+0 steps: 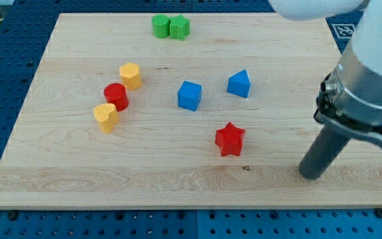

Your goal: Place the red star diagonally at the bottom right of the red circle

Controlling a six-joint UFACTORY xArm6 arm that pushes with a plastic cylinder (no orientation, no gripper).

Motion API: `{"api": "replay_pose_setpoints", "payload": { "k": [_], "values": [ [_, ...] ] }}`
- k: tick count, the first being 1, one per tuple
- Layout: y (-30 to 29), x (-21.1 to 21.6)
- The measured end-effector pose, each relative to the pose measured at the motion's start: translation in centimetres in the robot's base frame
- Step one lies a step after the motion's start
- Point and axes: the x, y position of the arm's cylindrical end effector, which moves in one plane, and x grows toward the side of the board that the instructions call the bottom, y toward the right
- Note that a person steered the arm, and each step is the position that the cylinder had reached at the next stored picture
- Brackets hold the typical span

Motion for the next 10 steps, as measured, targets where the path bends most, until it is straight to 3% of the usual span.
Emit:
{"api": "replay_pose_setpoints", "payload": {
  "k": [3, 6, 7, 10],
  "values": [
    [-12.7, -5.4],
    [-13.3, -2.9],
    [-17.4, -3.8],
    [-20.8, -7.9]
  ]
}}
